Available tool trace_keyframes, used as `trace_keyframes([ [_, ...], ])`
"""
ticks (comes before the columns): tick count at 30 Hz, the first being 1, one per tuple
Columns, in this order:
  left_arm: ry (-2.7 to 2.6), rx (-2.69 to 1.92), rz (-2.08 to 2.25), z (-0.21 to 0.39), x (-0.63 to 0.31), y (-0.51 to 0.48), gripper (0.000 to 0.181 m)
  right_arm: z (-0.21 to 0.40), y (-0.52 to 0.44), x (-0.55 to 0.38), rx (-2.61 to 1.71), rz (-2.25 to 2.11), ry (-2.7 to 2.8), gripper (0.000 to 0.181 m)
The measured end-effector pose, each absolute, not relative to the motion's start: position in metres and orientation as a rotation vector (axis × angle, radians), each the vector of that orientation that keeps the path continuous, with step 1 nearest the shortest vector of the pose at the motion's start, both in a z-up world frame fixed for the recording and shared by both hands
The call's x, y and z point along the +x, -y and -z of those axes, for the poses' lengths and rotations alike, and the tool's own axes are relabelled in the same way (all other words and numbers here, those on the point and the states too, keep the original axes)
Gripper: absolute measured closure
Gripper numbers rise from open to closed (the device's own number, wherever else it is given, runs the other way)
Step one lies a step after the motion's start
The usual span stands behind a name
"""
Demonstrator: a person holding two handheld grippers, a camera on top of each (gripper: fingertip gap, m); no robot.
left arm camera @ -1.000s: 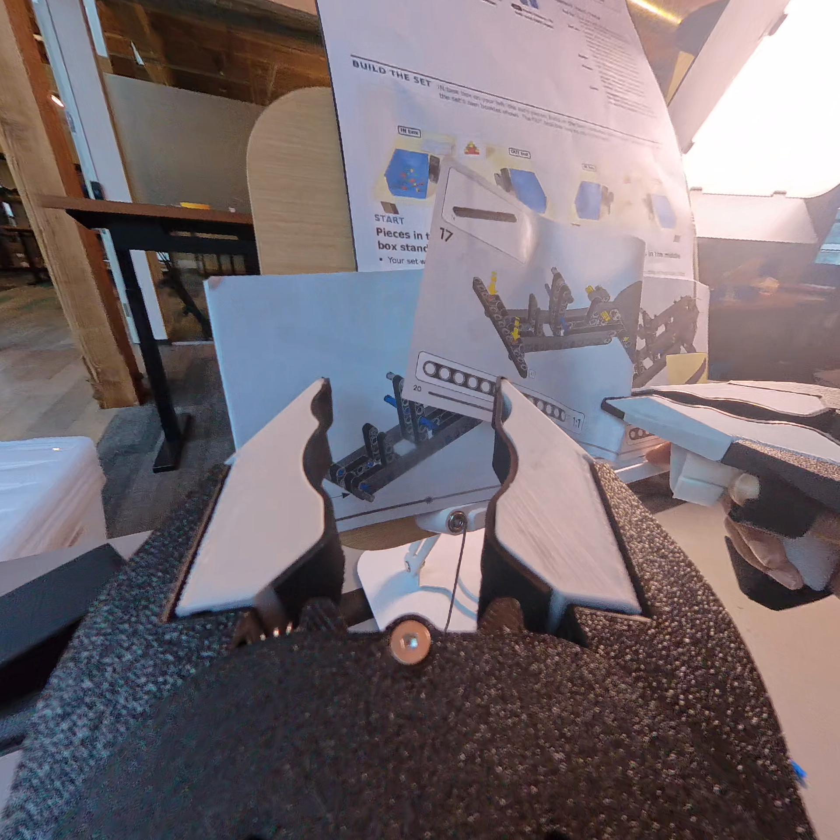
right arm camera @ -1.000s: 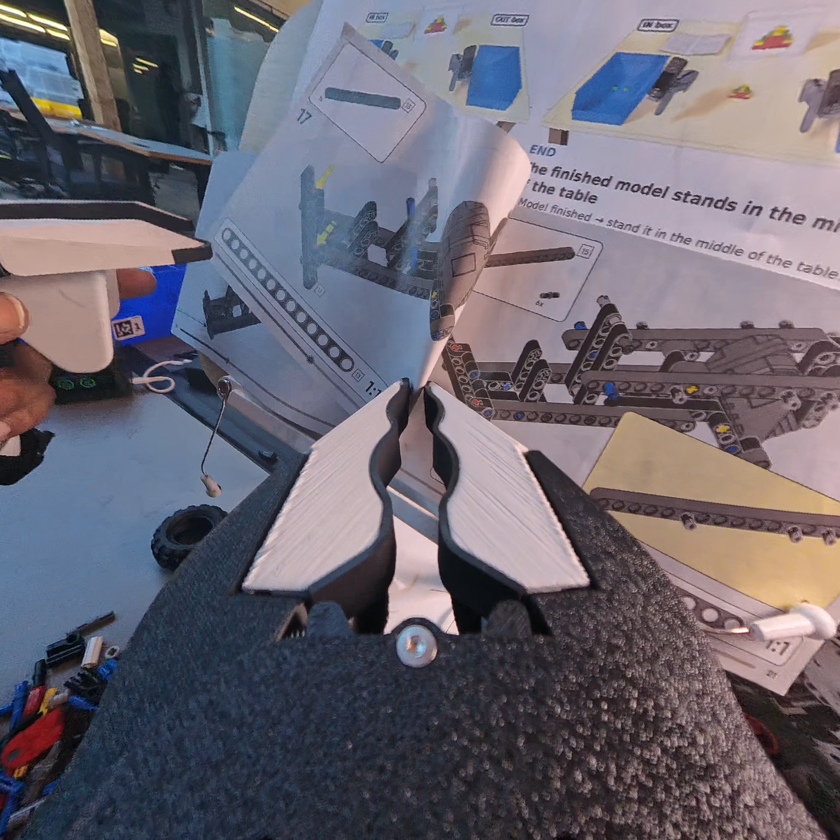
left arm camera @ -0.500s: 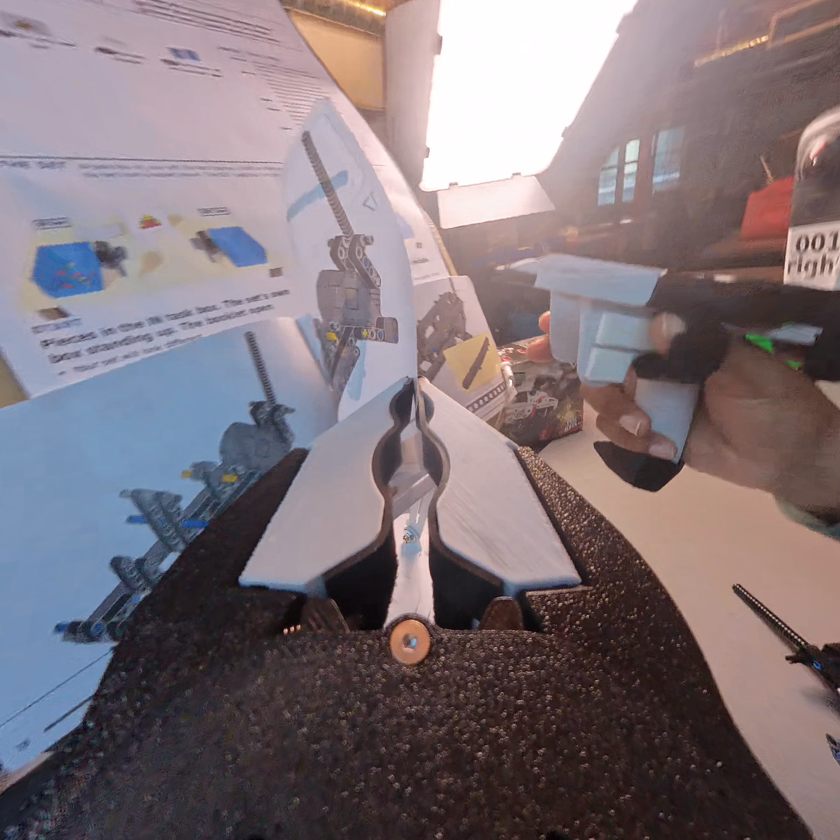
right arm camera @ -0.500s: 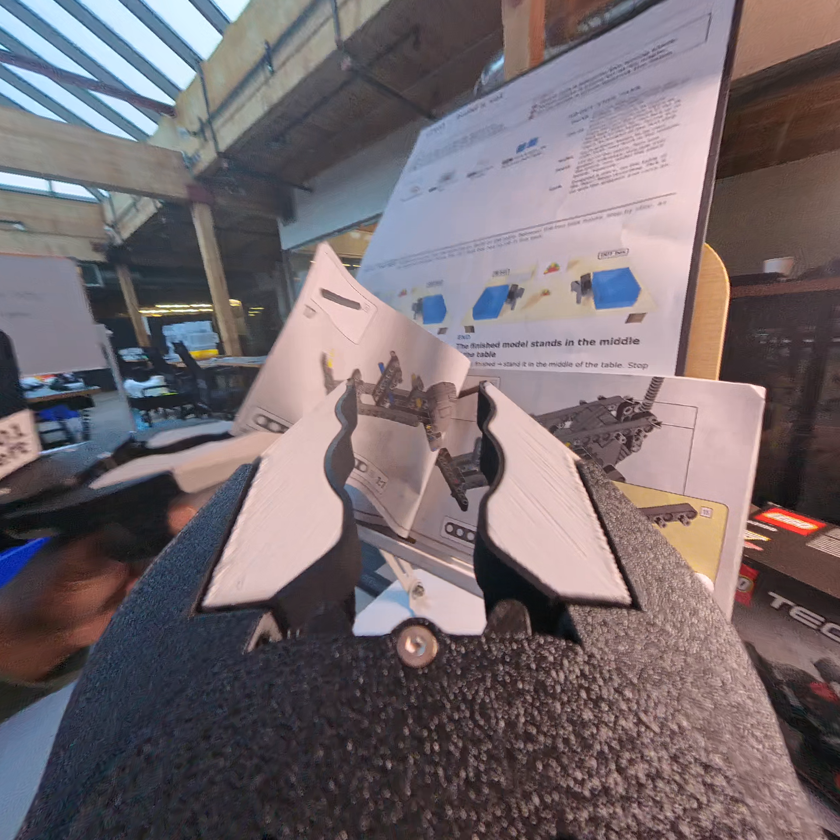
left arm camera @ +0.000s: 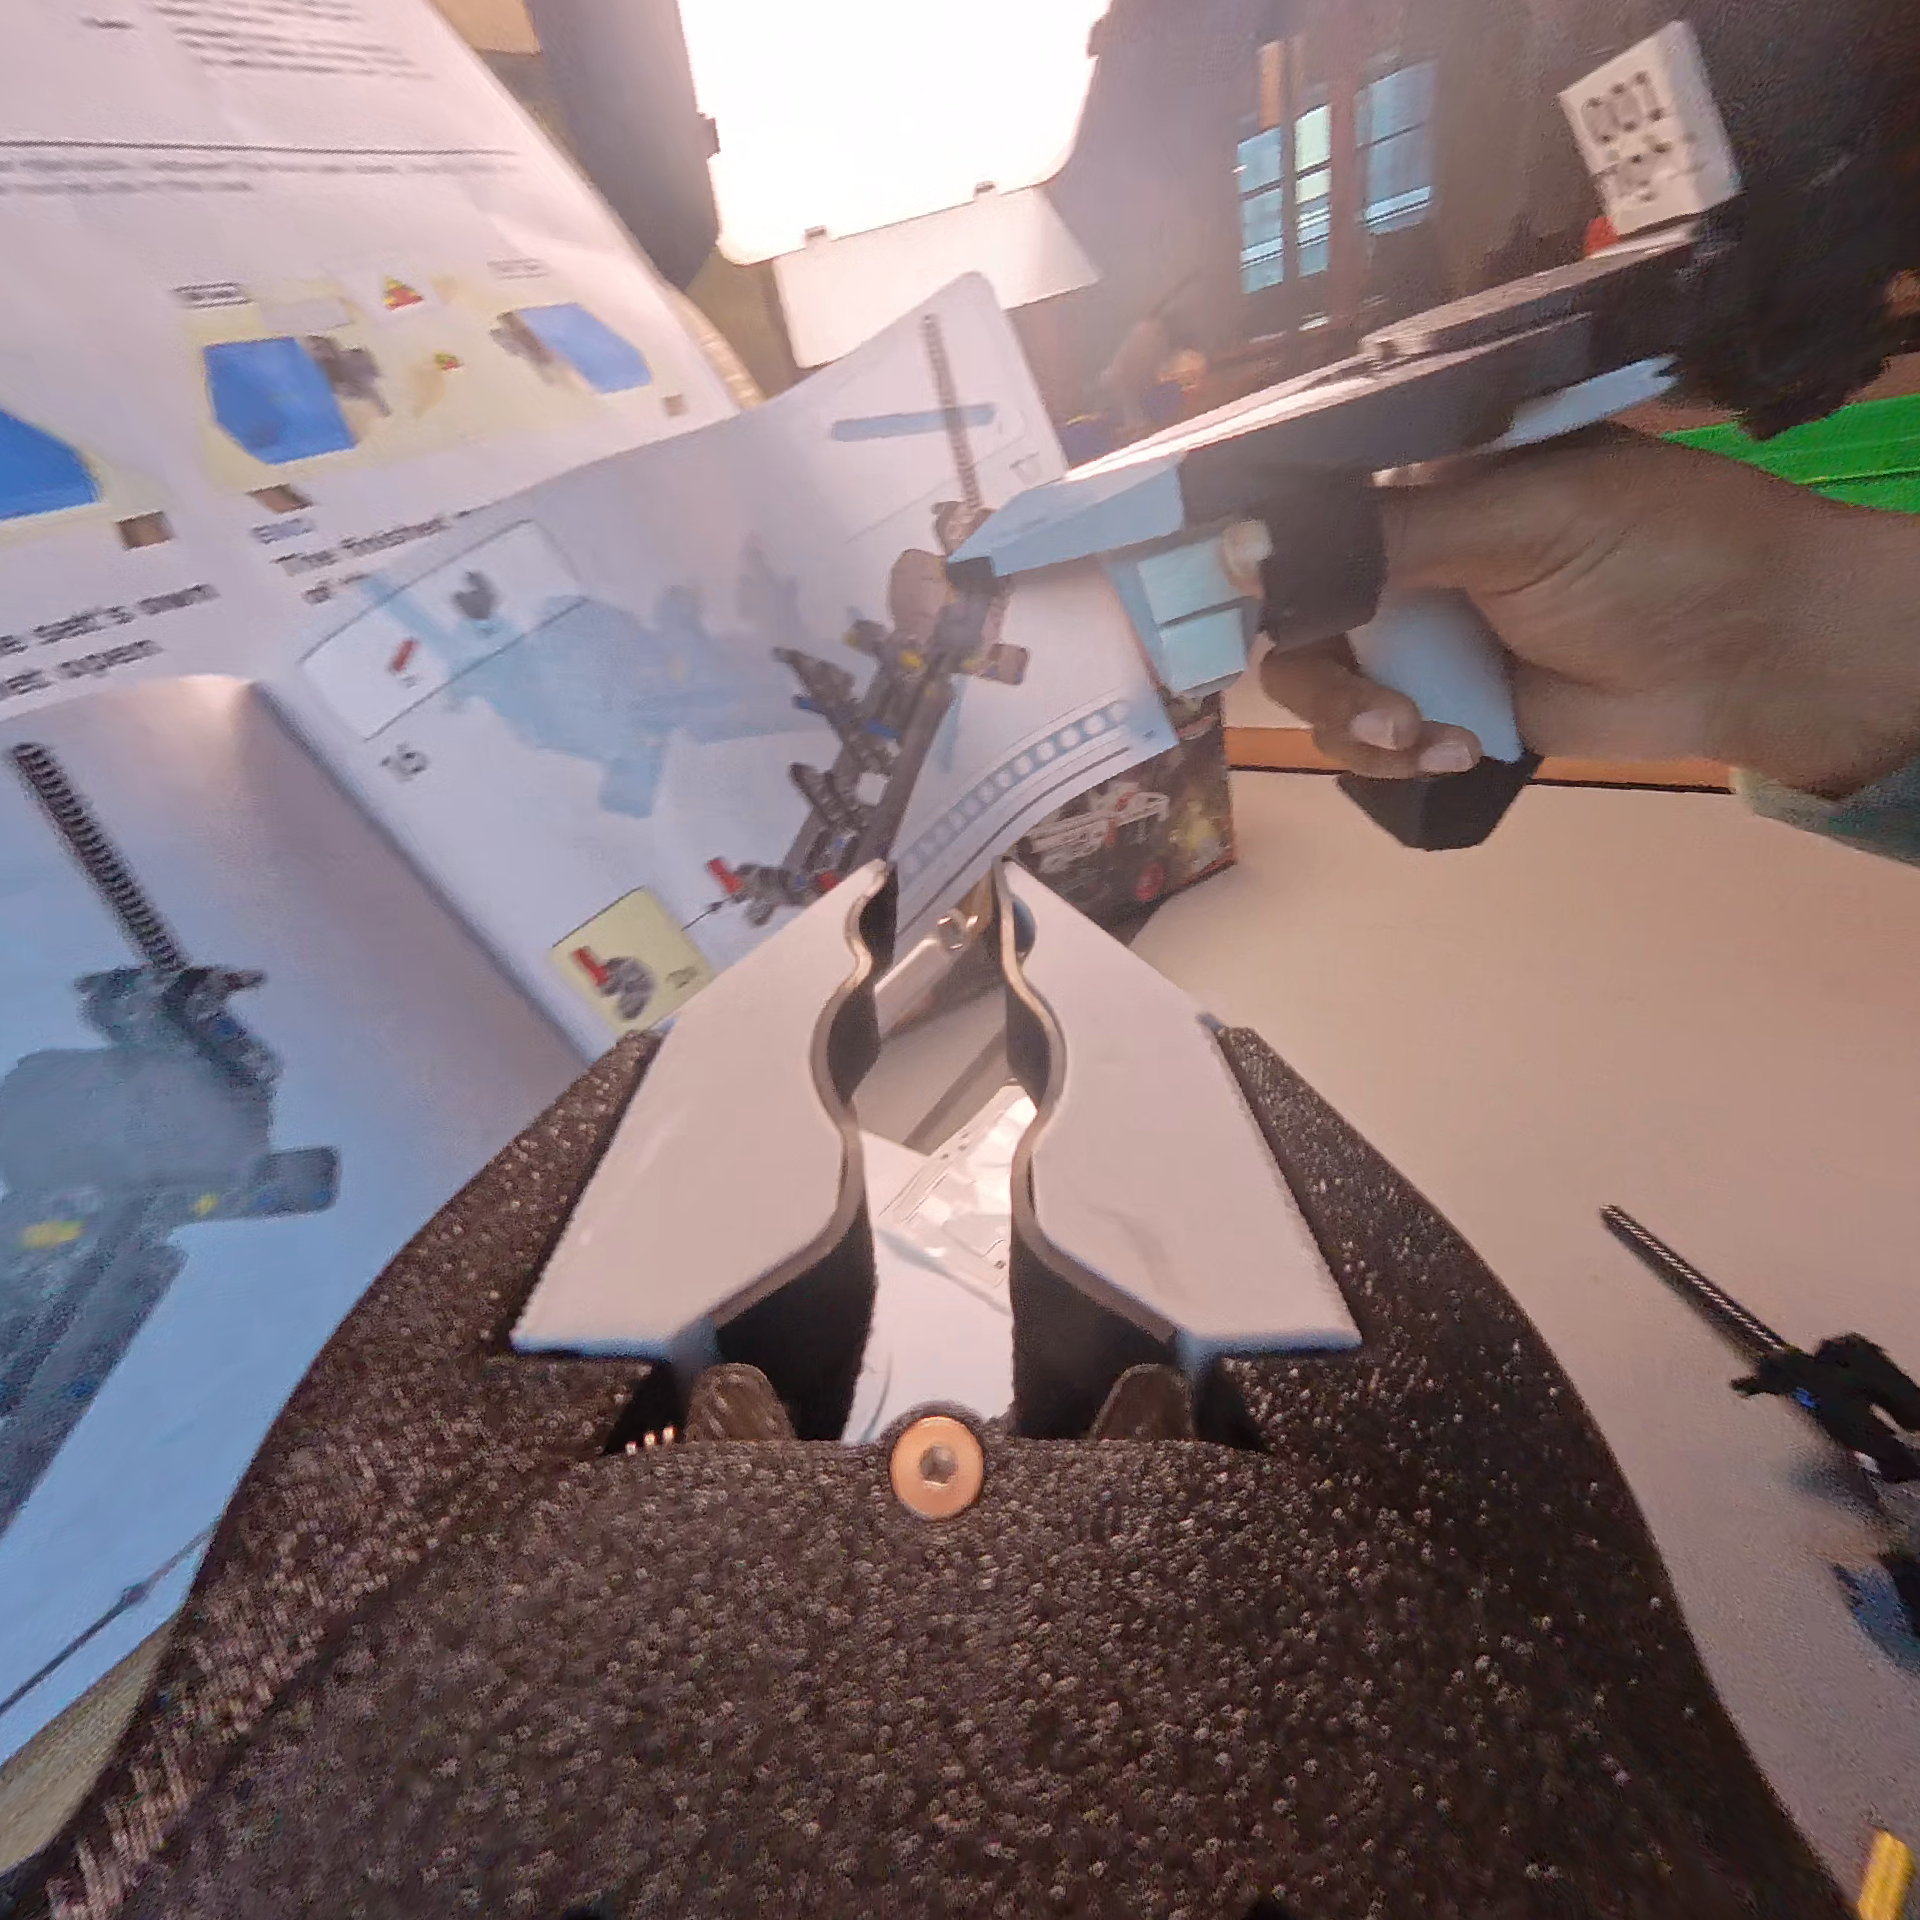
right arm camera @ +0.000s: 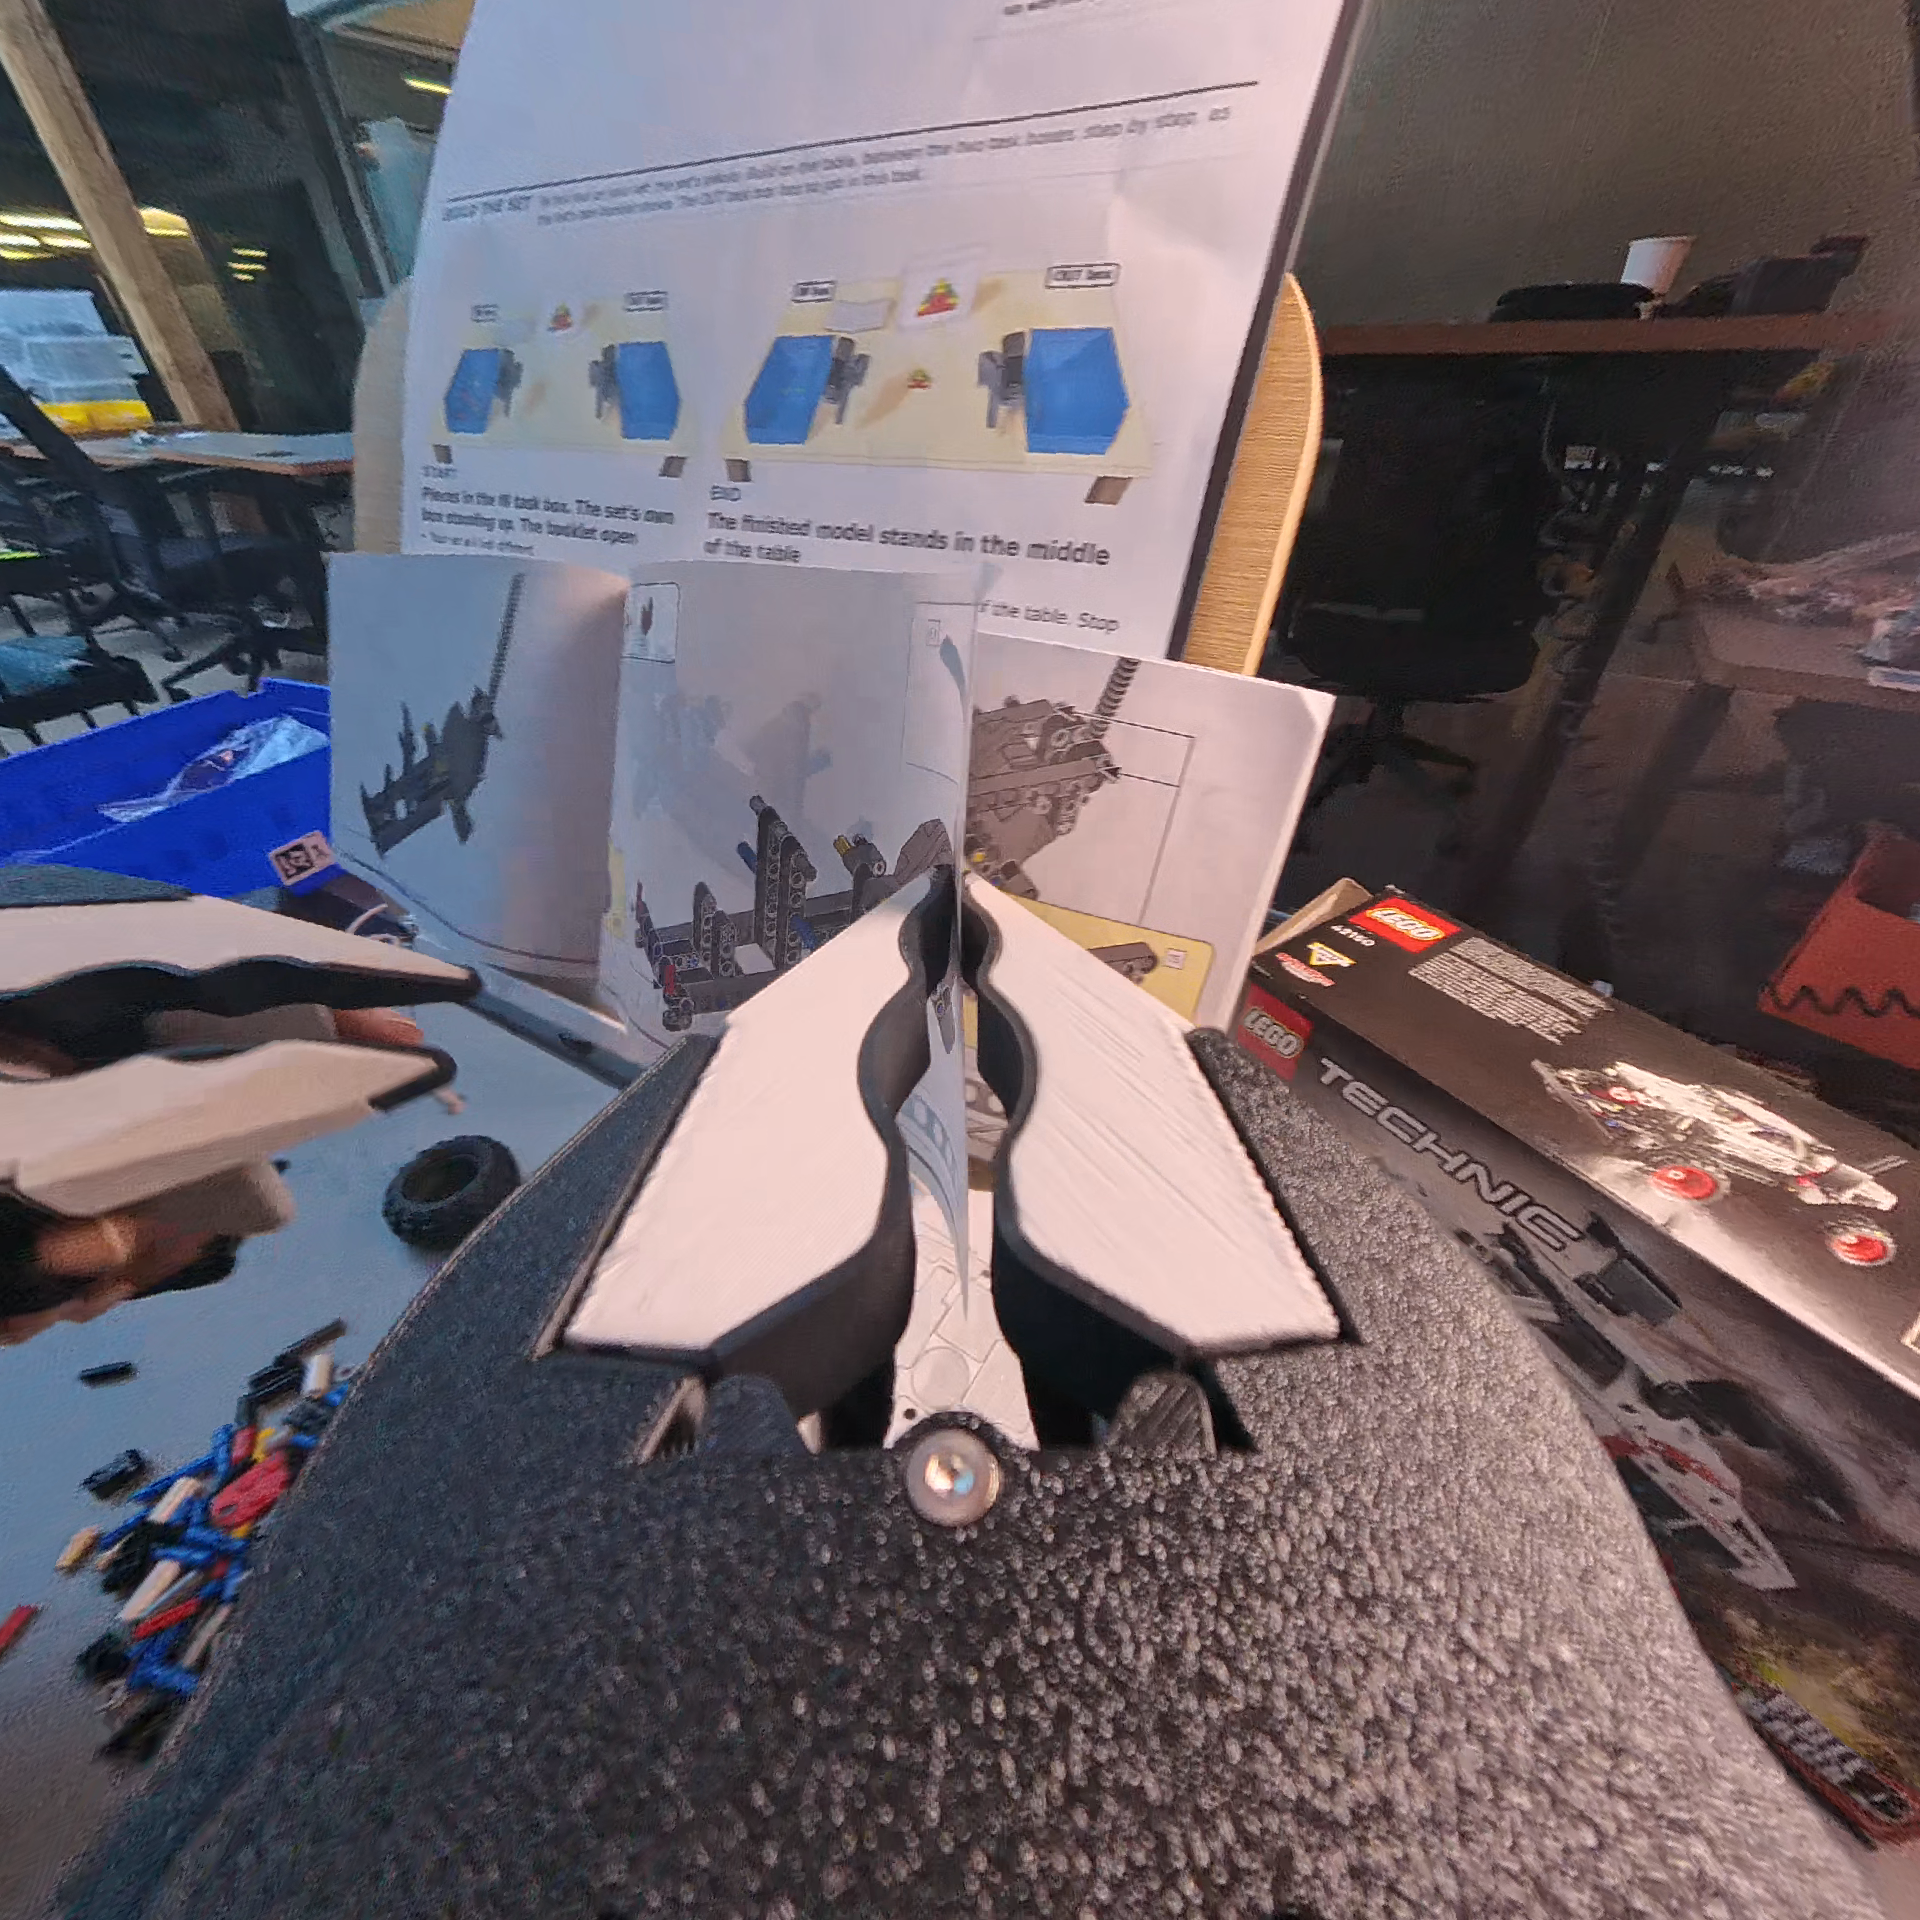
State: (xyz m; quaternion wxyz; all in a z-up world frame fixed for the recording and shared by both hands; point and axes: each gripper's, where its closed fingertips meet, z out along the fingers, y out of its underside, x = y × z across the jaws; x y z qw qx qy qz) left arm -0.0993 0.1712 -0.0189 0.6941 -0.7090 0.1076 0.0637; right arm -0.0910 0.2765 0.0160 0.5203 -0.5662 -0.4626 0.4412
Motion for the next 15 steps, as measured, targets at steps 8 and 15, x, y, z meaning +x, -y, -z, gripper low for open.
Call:
trace_keyframes([
  [8, -0.044, -1.802, -0.542, 0.042, -0.190, -0.174, 0.180, -0.001, -0.320, -0.110, -1.249, -0.752, 1.136, 0.171],
  [15, 0.032, -1.817, -0.614, 0.047, -0.204, -0.171, 0.181, -0.001, -0.330, -0.110, -1.282, -0.725, 1.113, 0.156],
])
